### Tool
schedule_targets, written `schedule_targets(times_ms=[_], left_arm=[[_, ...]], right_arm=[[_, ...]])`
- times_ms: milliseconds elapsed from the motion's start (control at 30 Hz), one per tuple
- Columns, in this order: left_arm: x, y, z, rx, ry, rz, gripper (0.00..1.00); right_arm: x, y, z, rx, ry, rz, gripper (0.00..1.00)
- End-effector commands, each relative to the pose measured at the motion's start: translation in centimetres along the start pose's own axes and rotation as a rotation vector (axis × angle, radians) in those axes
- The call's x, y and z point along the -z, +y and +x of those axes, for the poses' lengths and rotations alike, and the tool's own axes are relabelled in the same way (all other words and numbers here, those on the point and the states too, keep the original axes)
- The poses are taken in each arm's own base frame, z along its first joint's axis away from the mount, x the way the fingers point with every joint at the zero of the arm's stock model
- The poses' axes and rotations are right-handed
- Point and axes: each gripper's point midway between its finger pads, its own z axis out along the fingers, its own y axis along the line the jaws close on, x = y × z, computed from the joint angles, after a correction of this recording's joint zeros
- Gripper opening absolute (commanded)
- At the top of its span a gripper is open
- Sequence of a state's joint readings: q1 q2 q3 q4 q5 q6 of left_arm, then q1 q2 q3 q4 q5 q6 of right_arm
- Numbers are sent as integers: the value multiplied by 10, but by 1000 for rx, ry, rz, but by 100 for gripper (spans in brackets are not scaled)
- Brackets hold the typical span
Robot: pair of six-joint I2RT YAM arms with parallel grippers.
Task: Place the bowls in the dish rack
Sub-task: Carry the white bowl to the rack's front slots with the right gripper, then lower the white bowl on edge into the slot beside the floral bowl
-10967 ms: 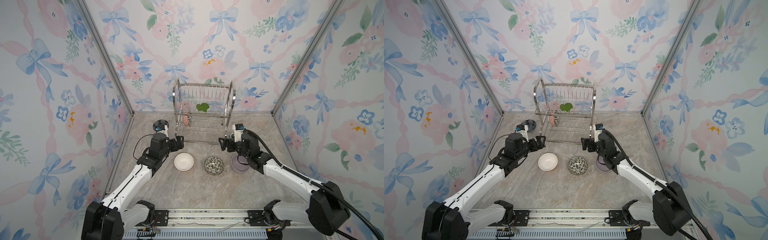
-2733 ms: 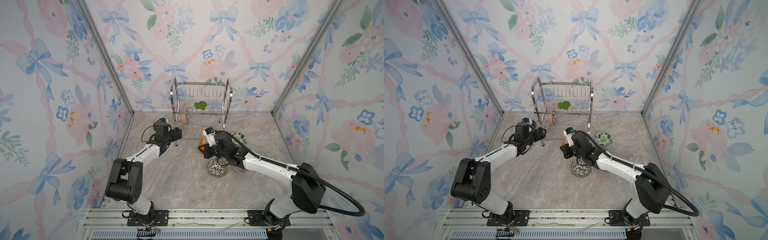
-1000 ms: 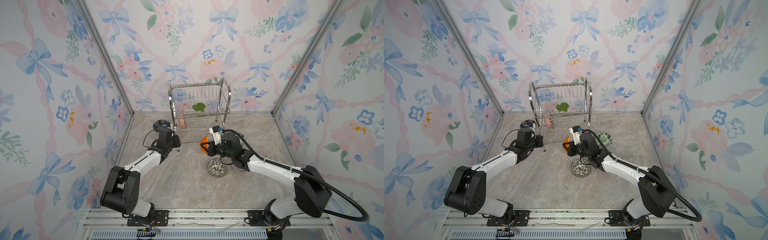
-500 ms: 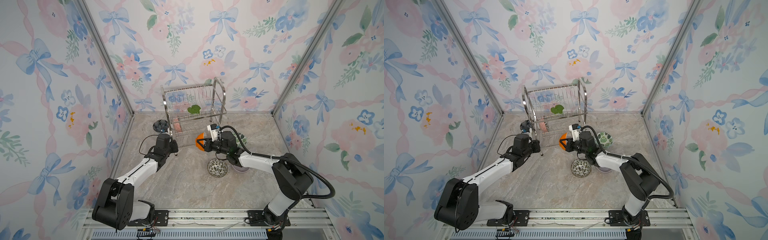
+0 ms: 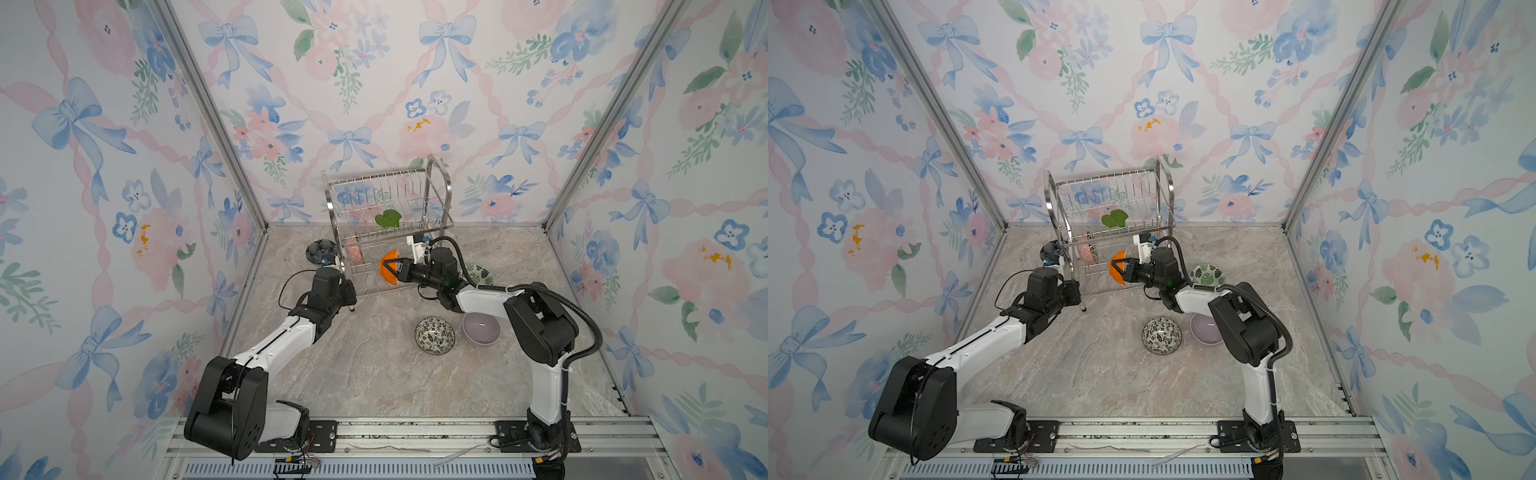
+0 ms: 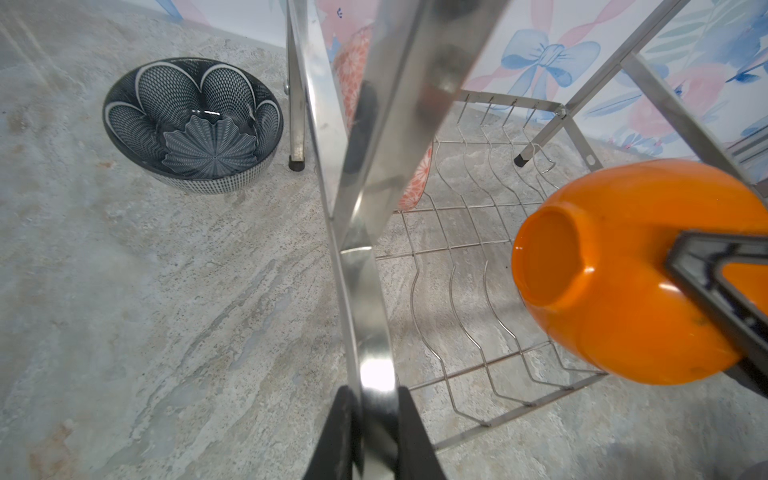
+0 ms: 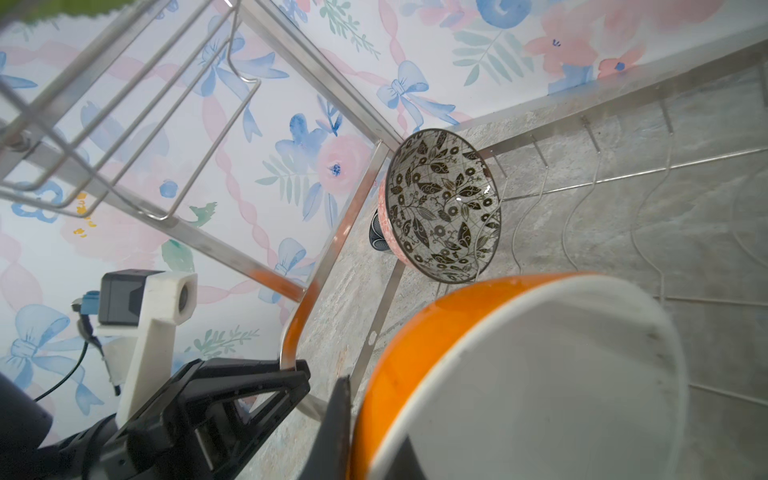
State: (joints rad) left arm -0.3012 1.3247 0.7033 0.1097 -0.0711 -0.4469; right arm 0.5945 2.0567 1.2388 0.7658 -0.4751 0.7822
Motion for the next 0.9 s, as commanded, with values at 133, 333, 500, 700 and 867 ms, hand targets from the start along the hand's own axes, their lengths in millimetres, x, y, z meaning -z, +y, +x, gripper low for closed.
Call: schedule_targets(times_ms=[133, 333, 500, 700, 867], left_arm=[[-3, 8, 17, 19, 66, -37, 0], [-4, 8, 21, 16, 78, -35, 0], [-5, 8, 24, 11, 87, -40, 0], [-7, 8, 25, 10, 95, -40, 0], [-9, 8, 26, 8, 98, -43, 0]], right_arm=[[-28, 25, -45, 59, -79, -145, 0], [-45, 12, -62, 38, -98, -188, 0], [-58, 10, -70, 36, -98, -248, 0], [-74, 4, -68, 34, -60, -280, 0], [-85, 1, -61, 13, -26, -312, 0]])
